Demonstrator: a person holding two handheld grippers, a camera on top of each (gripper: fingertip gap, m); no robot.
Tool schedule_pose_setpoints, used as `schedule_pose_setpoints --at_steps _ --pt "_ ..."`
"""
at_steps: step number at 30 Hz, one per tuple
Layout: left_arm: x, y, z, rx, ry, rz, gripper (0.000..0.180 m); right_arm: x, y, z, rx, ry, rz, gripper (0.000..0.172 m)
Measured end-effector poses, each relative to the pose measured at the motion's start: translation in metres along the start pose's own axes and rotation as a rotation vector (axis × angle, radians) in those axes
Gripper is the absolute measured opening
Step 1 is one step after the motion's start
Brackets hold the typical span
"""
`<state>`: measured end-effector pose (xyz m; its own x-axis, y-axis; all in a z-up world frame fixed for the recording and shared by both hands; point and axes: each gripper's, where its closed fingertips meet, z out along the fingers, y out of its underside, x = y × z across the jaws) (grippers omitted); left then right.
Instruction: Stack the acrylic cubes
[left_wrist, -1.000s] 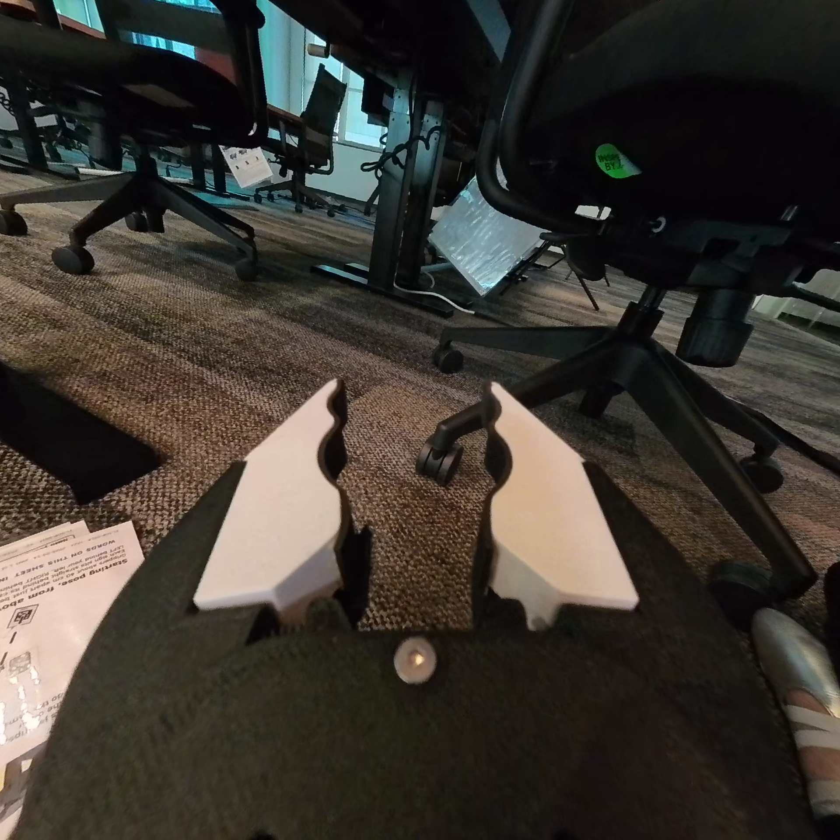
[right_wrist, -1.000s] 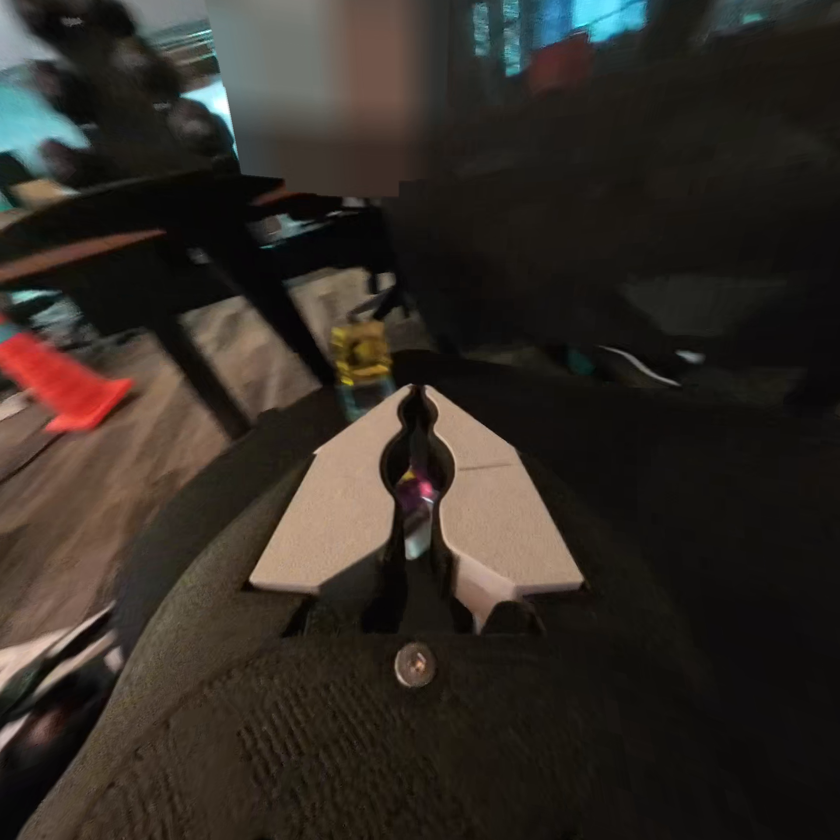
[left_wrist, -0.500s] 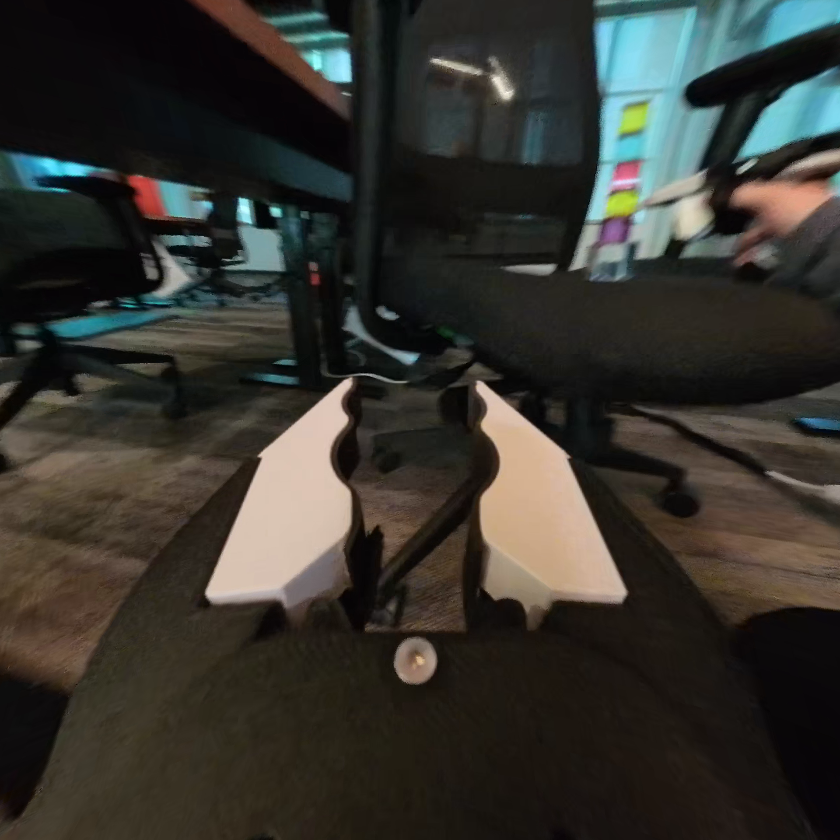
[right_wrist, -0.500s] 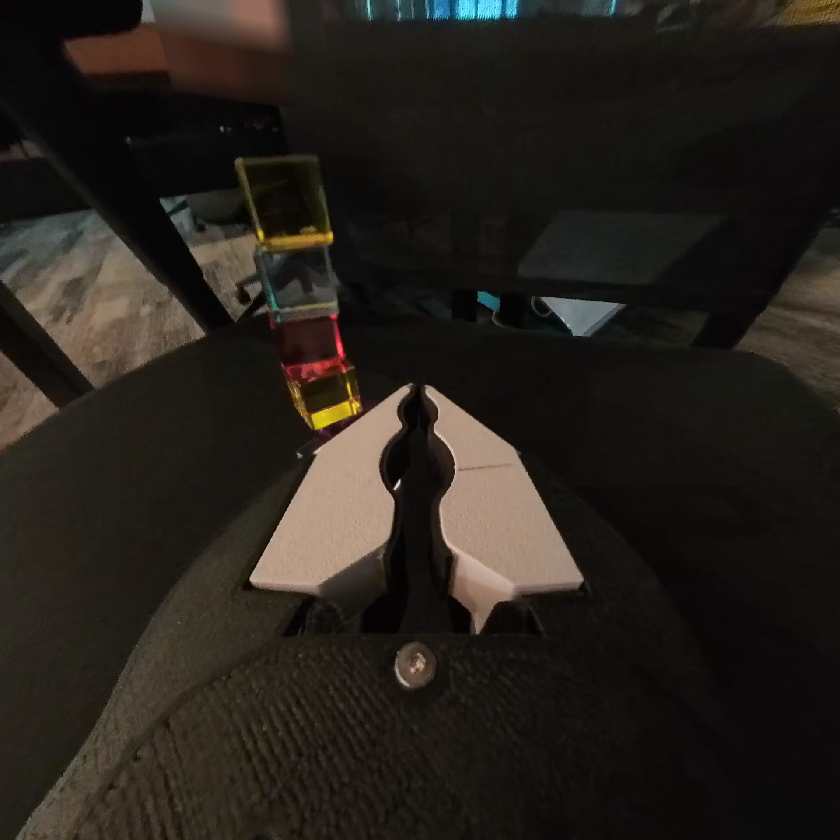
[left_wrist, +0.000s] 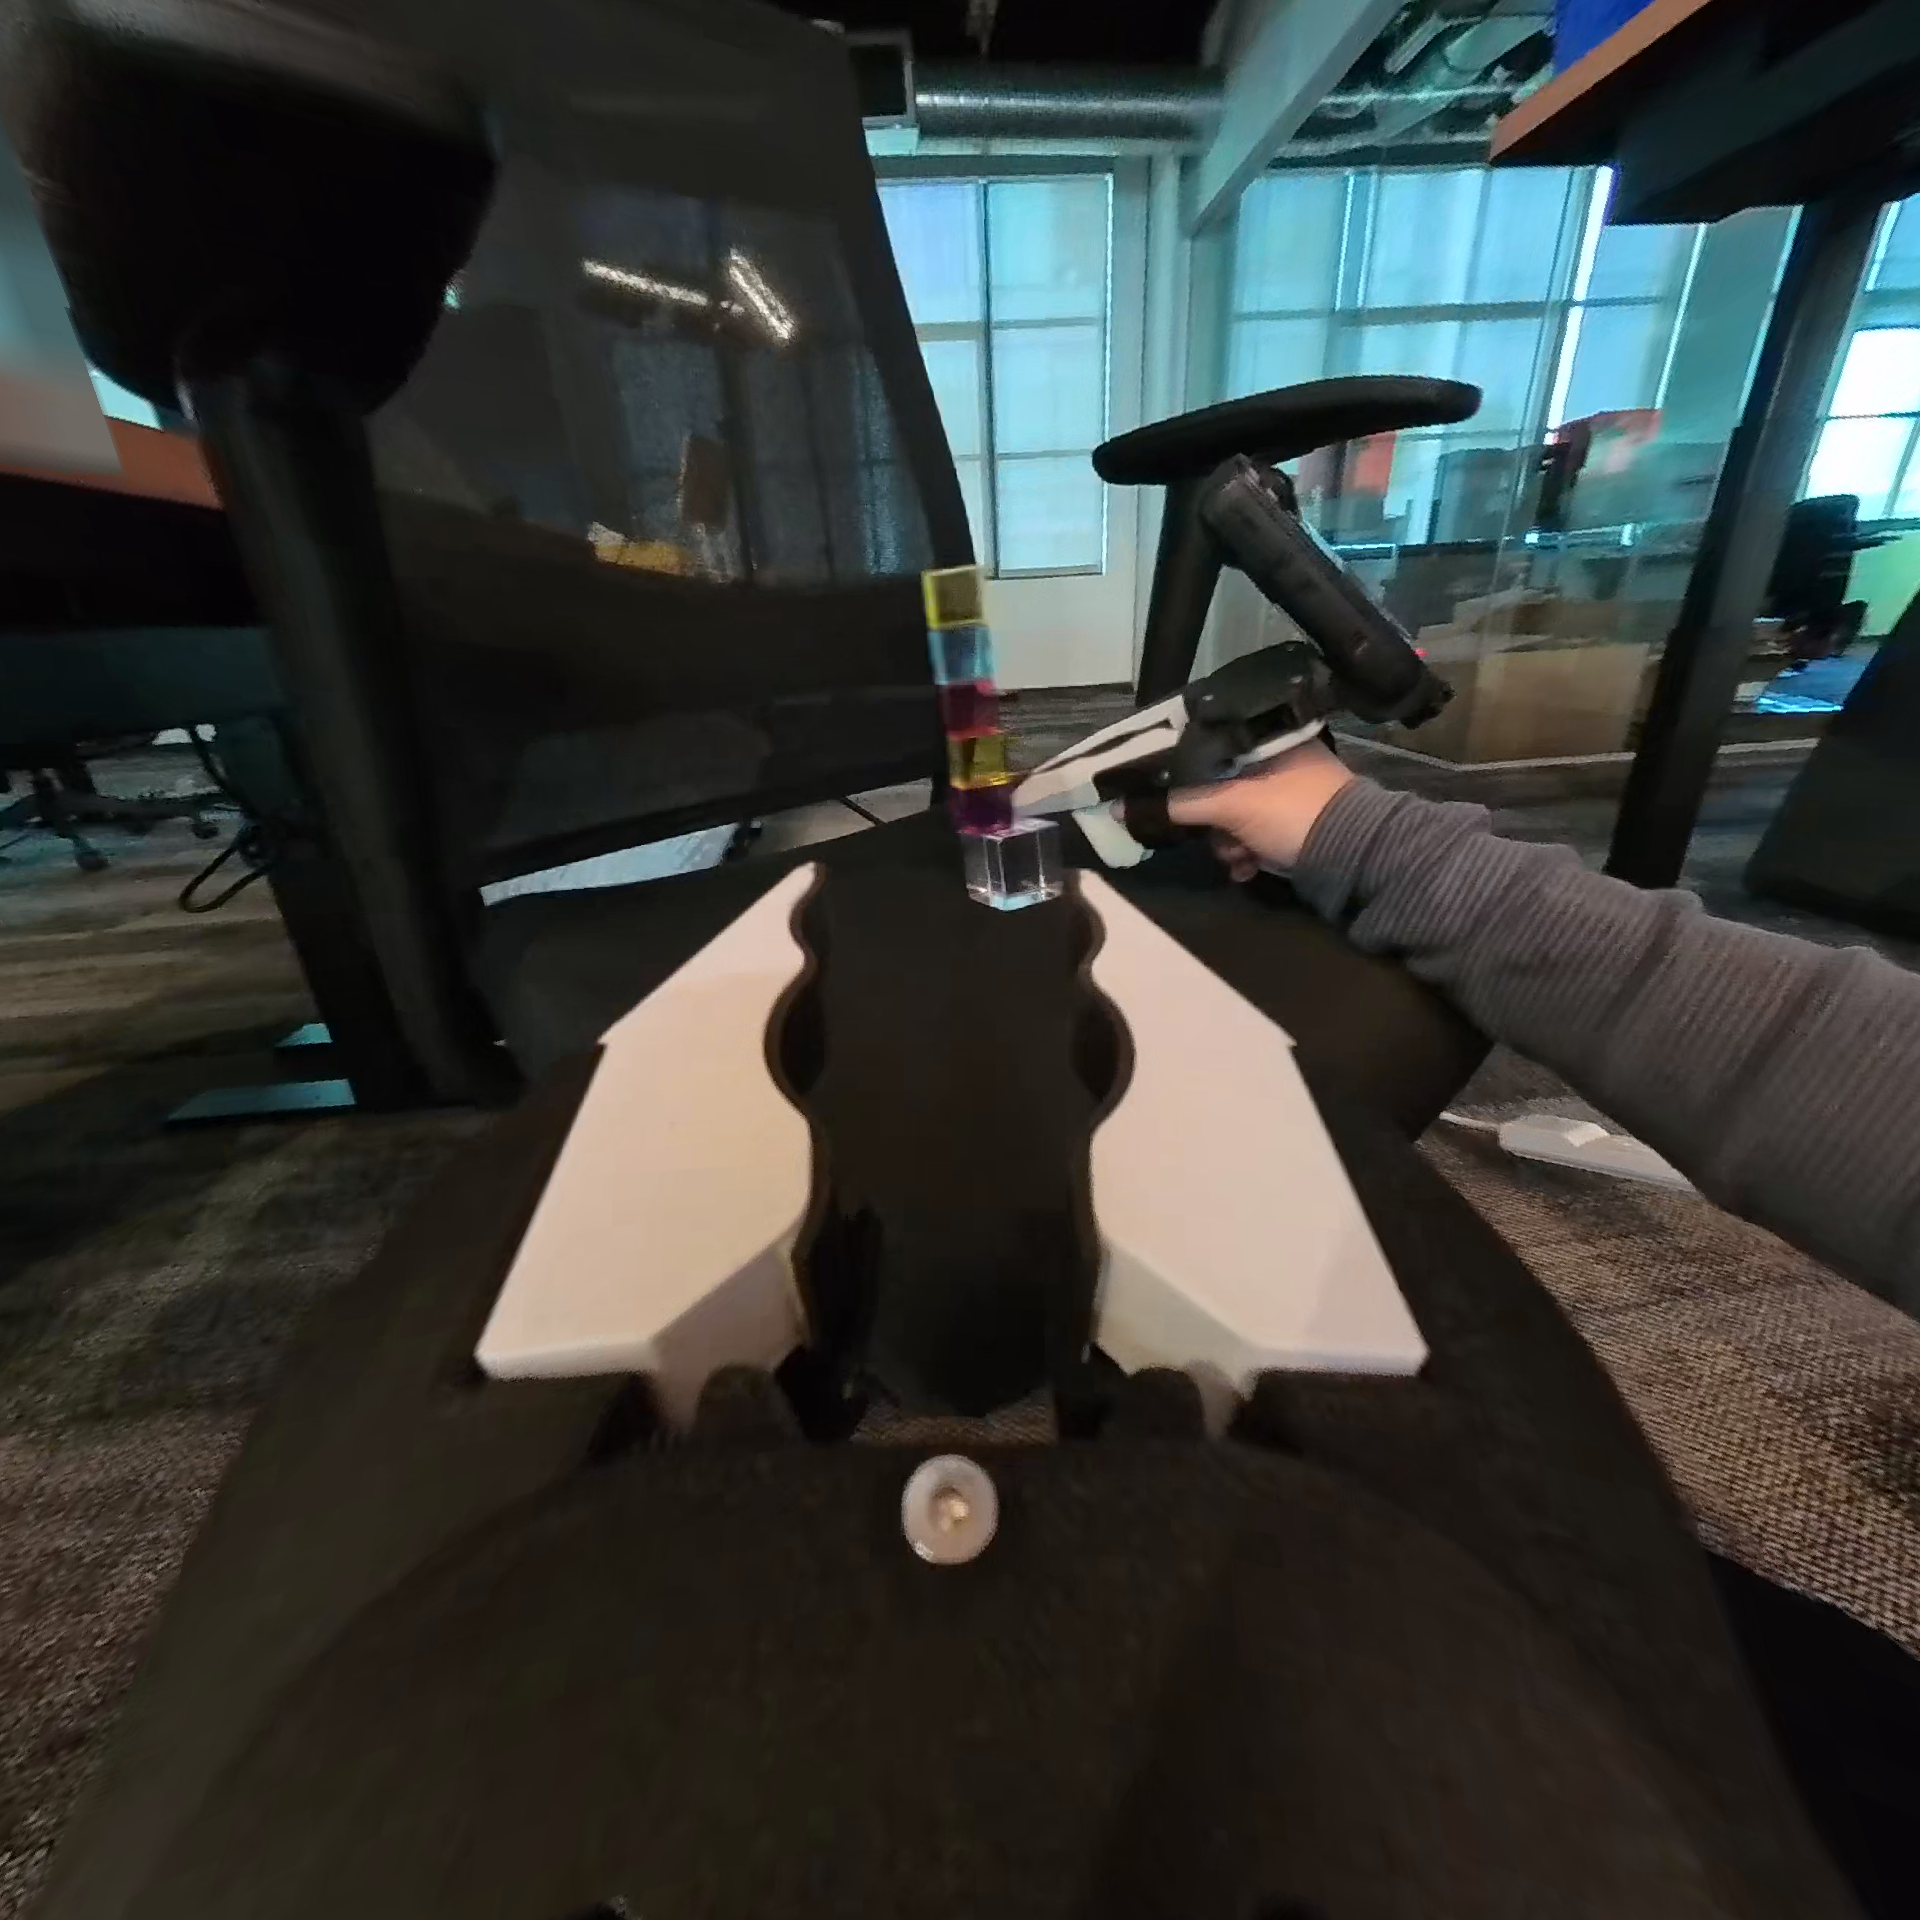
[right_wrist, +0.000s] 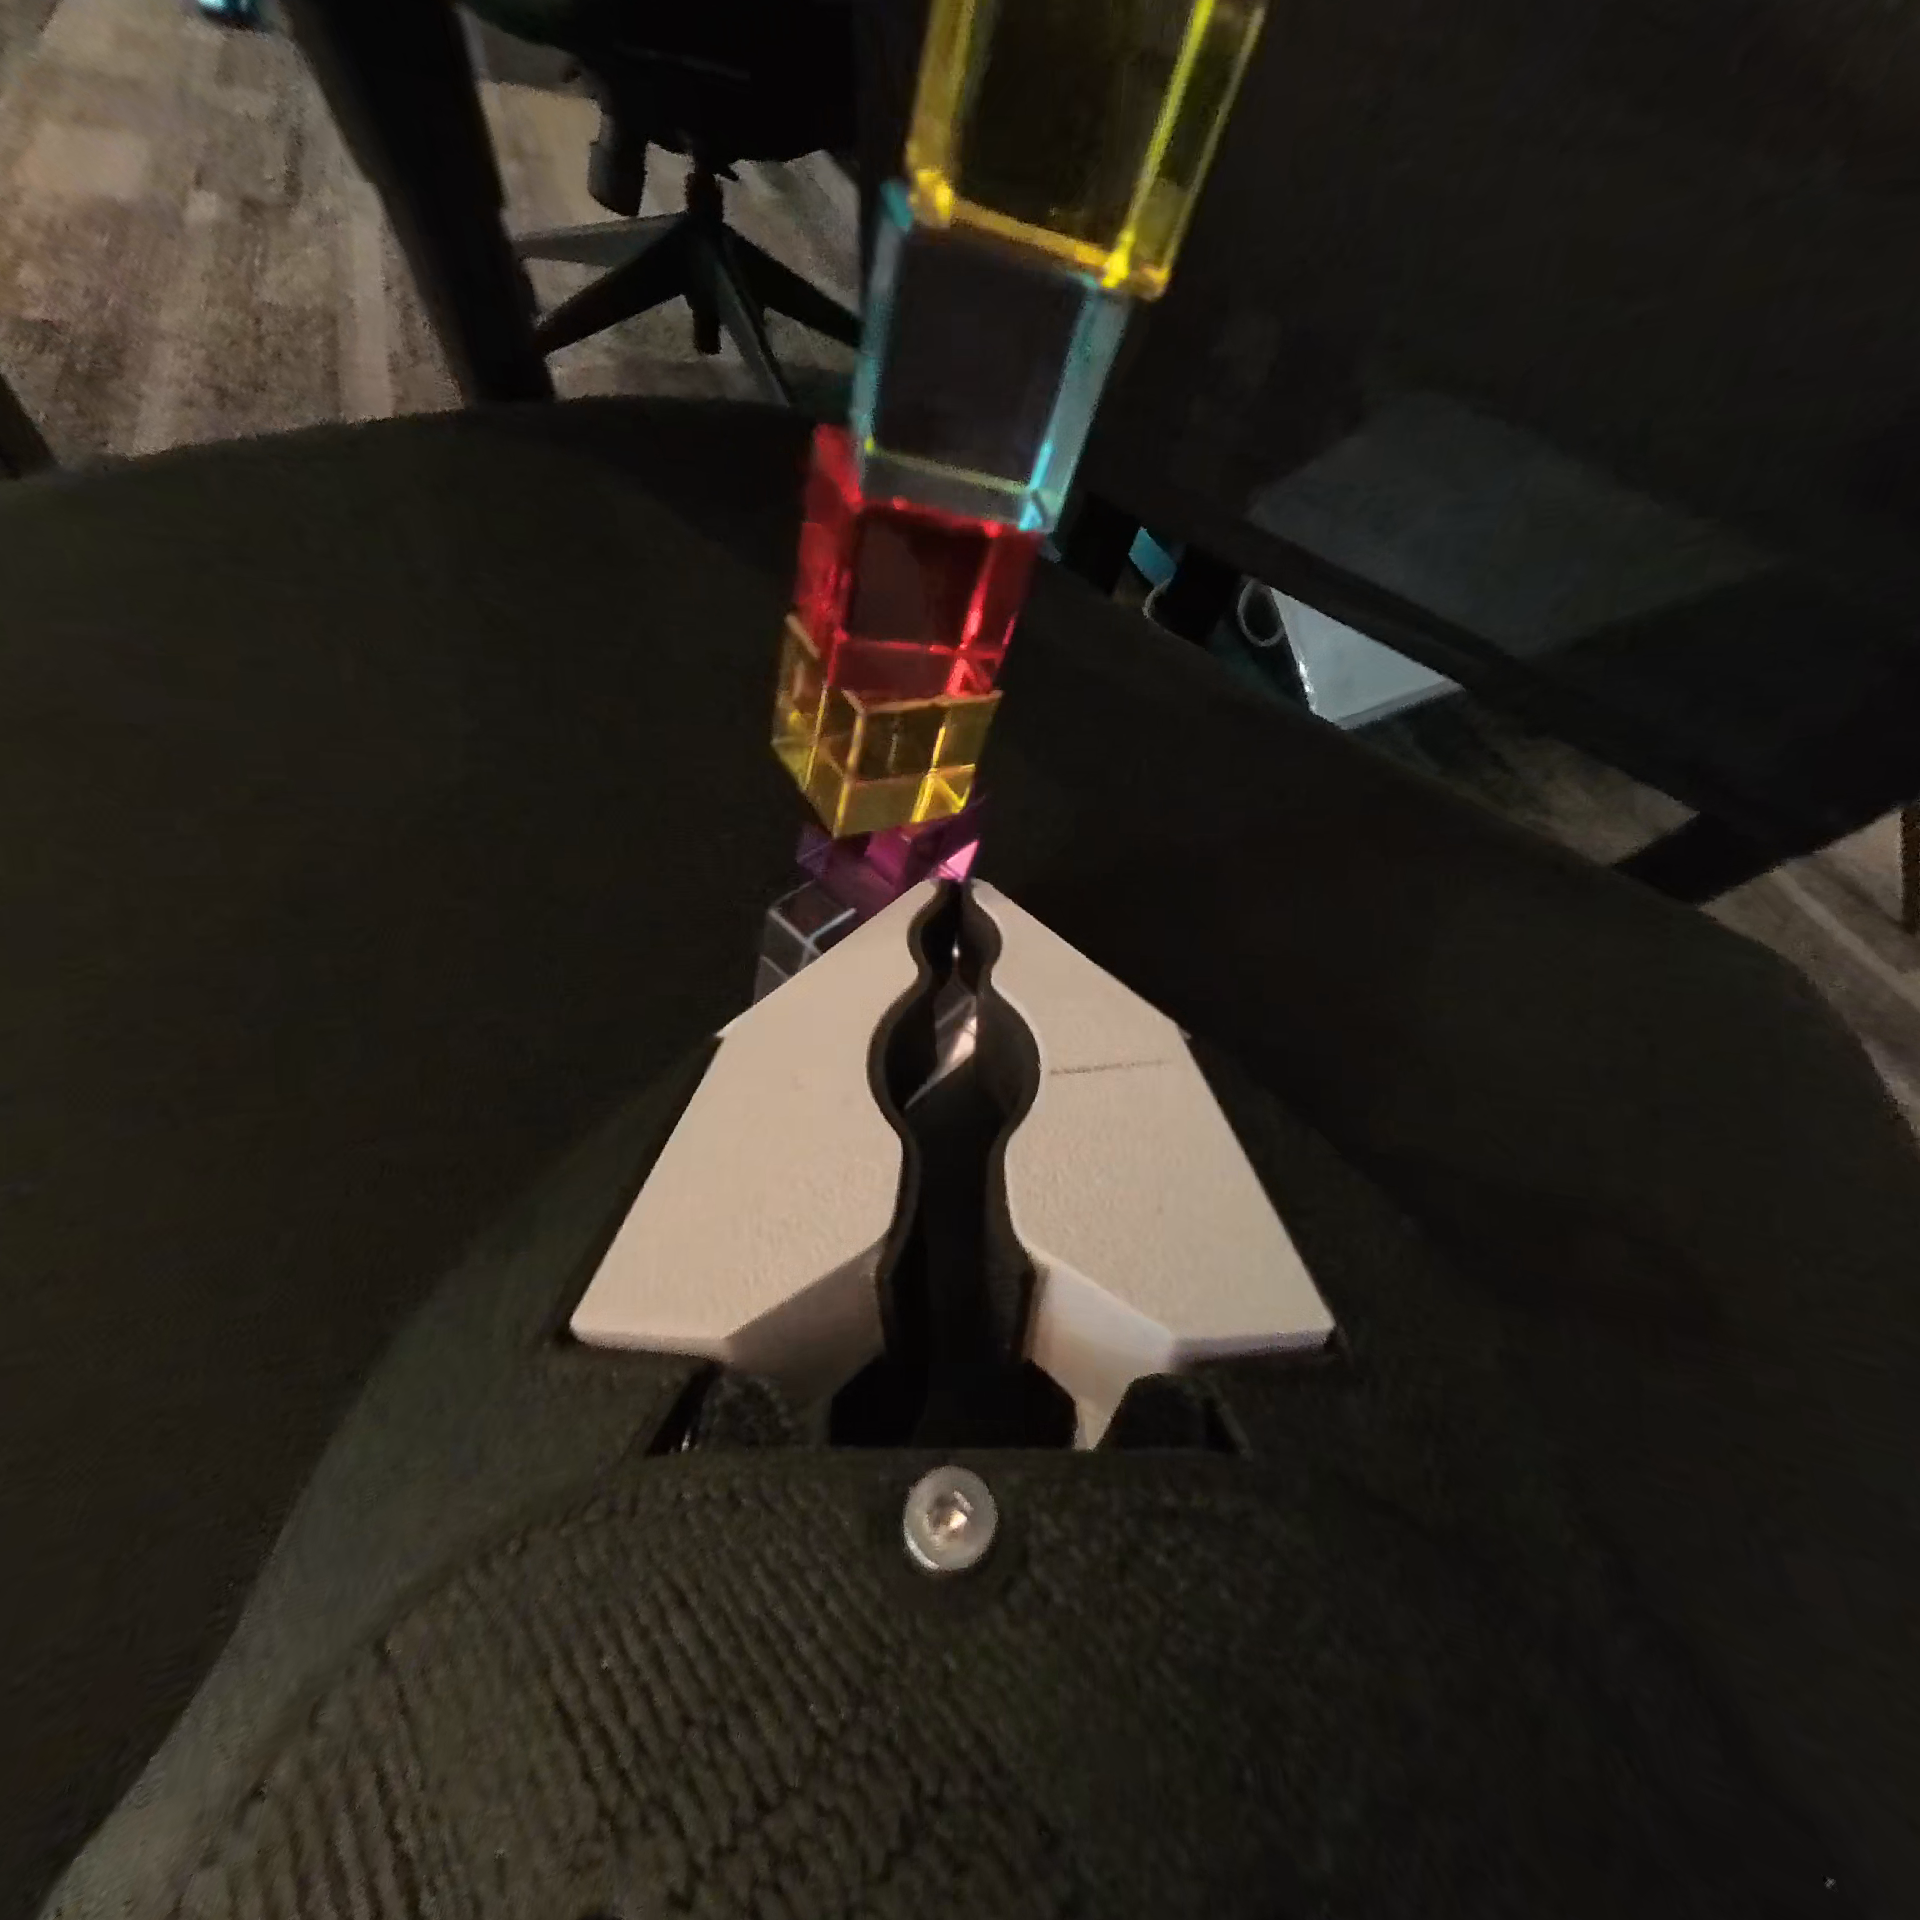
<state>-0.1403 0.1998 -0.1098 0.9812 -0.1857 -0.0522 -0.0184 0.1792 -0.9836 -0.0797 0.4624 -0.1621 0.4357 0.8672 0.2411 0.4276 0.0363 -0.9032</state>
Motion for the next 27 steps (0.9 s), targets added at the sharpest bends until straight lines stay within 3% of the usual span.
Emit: schedule_pose_setpoints --at_steps 6,16,22,27 --pt "-0.001 0.006 0.002 -0.013 0.019 -0.036 0.044 -0.015 -0.002 -0.001 0.018 -0.038 -0.102 0.000" --pt "-0.014 0.019 -0.009 -0.024 -0.021 -0.071 0.045 0.008 -0.026 -0.026 0.238 0.030 0.042 0.000" --pt "-0.034 0.029 -0.039 0.007 -0.088 -0.072 0.048 0.011 -0.032 -0.033 0.298 0.036 0.068 0.000" --pt "-0.061 0.059 -0.088 -0.021 -0.205 -0.065 0.048 0.013 -0.036 -0.038 0.339 0.041 0.076 0.000"
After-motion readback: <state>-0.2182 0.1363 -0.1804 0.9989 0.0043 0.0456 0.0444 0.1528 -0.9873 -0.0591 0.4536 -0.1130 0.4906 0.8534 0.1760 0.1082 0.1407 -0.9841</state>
